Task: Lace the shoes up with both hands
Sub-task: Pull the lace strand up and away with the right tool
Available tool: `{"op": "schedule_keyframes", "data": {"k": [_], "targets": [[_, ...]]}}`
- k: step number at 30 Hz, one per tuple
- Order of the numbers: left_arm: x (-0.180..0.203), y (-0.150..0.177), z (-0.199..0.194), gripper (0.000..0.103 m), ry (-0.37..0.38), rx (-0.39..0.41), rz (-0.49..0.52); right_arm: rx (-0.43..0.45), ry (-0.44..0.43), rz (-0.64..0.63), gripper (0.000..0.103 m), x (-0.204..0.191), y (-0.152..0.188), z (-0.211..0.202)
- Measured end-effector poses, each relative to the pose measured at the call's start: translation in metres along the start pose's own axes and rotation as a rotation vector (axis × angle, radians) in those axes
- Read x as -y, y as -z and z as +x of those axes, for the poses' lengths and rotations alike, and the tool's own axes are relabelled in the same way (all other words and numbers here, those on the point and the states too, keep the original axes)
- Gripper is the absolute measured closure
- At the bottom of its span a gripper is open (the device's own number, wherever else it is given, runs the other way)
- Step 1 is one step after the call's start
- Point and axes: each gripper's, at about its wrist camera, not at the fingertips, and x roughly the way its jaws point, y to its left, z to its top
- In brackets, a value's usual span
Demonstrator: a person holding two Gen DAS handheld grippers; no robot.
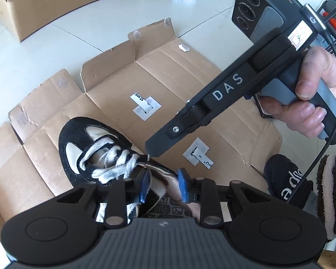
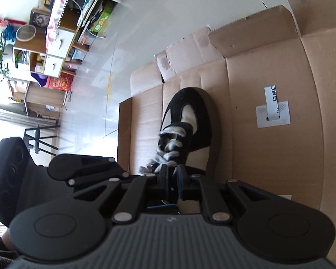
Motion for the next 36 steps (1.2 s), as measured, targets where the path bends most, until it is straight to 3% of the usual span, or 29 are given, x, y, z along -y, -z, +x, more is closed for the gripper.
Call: {"op": "schedule_keyframes", "data": {"k": [5,7,12,17,23,32,36], "targets": [[-0.003,0.002,0.002,0.071,0.006,0.013,-0.025,-0.008,-0.005,0.0,0.1,0.0,0.003,0.007],[-0.002,0.002,0.002,0.057,-0.025,0.012,-0.027,0.016,0.013,-0.034,0.101,-0.007,0.006,0.006],[0.006,0.0,-0.006,0.051,-0.045,0.027,0.001,0.071,0.101,-0.163,0.101,-0.026,0.014,-0.002],[0.014,0.003,-0.017,0.05,-0.111,0.021,0.051,0.141,0.2,-0.274,0.102,-0.036,0.019,-0.011],[0.008,0.015,-0.02,0.05,-0.176,-0.032,0.026,0.226,0.336,-0.38,0.102,-0.038,0.008,-0.028],[0.007,0.023,-0.02,0.05,-0.193,-0.058,0.003,0.35,0.591,-0.554,0.101,-0.03,-0.002,-0.056],[0.008,0.027,-0.012,0.05,-0.188,-0.079,-0.008,0.387,0.656,-0.578,0.101,-0.031,-0.006,-0.072]]}}
